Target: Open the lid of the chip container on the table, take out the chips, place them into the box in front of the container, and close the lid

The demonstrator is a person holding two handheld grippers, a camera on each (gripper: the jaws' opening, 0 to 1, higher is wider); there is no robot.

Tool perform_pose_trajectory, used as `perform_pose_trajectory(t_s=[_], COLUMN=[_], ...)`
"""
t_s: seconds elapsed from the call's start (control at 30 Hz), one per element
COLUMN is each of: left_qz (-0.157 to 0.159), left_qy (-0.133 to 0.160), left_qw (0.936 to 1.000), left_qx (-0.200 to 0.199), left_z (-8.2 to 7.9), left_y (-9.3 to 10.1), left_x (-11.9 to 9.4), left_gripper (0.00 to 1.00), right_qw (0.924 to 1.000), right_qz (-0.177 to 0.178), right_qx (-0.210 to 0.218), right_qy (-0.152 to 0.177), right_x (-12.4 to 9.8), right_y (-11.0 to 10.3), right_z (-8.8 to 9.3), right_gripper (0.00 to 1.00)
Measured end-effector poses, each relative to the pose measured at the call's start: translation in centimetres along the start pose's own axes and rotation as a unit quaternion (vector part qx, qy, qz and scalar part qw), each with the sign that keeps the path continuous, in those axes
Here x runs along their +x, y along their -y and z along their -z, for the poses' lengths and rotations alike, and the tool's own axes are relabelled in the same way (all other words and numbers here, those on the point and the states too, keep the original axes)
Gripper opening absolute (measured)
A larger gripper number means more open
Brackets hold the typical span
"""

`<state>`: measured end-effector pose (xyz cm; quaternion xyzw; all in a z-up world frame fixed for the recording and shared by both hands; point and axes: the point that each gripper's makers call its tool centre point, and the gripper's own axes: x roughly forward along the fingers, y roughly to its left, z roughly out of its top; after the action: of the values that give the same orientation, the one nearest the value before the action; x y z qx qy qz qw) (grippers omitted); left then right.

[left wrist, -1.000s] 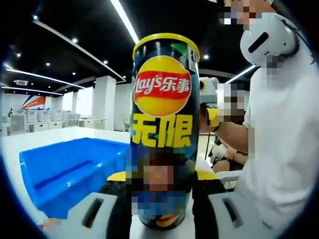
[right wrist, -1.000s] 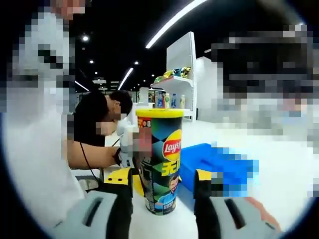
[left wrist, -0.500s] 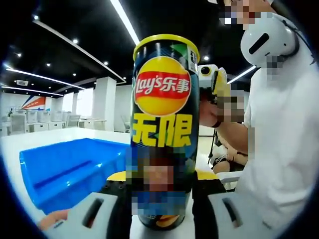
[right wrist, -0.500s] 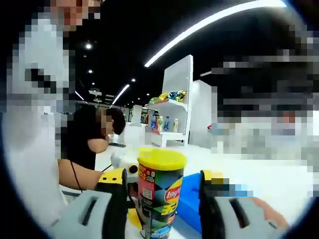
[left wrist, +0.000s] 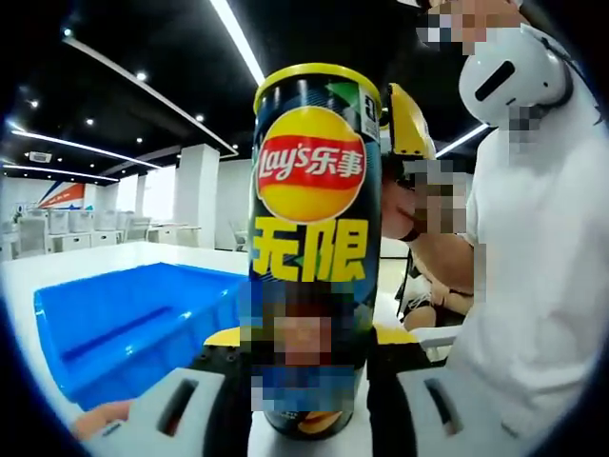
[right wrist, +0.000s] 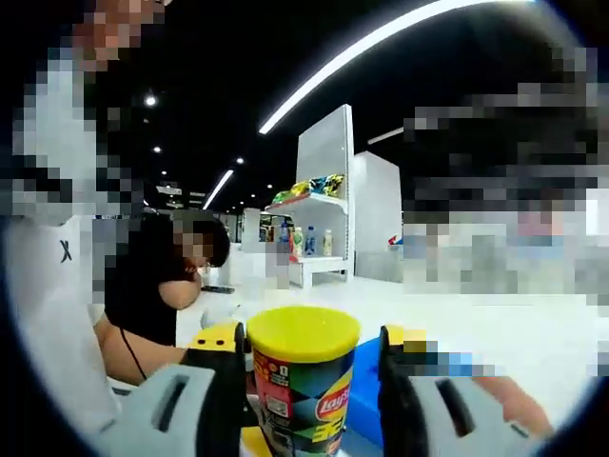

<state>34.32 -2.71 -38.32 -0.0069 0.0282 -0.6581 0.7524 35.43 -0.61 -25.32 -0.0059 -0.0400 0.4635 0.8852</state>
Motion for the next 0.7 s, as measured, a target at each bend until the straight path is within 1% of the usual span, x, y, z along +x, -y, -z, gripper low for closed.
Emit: perform_pose_trajectory(t_s=[0.13, 0.27, 0.43, 0.57, 0.7], left_qz=[-0.001, 0.0, 0.0, 0.0, -0.001], left_qy=[-0.003, -0.008, -0.009, -0.021, -0.019], left_qw=[1.0, 1.0, 1.0, 0.9998, 0.9998], left_qx=[-0.001, 0.002, 0.0, 0.002, 0.002], left_z=[-0.02, 0.02, 0.1, 0.17, 0.26], left_y=[-0.04, 0.03, 0.06, 0.12, 0.19], left_x=[0.02, 0.1, 0.07, 0.1, 0.06], left_gripper=[0.46, 0.46, 0.46, 0.46, 0.46], right_qw=[0.9999, 0.9996, 0.9994, 0.9988, 0.9989], right_qz=[-0.006, -0.002, 0.006, 0.007, 0.012], right_qx=[-0.012, -0.026, -0.034, -0.048, -0.046], right_qy=[-0.004, -0.009, -0.007, -0.002, 0.0], right_x=[0.41, 0.92, 0.92, 0.85, 0.75], right_y=[-0.49, -0.61, -0.51, -0.59, -0.49], right_z=[0.0, 0.15, 0.02, -0.04, -0.03], right_gripper=[0.49, 0.5, 0.5, 0.49, 0.48])
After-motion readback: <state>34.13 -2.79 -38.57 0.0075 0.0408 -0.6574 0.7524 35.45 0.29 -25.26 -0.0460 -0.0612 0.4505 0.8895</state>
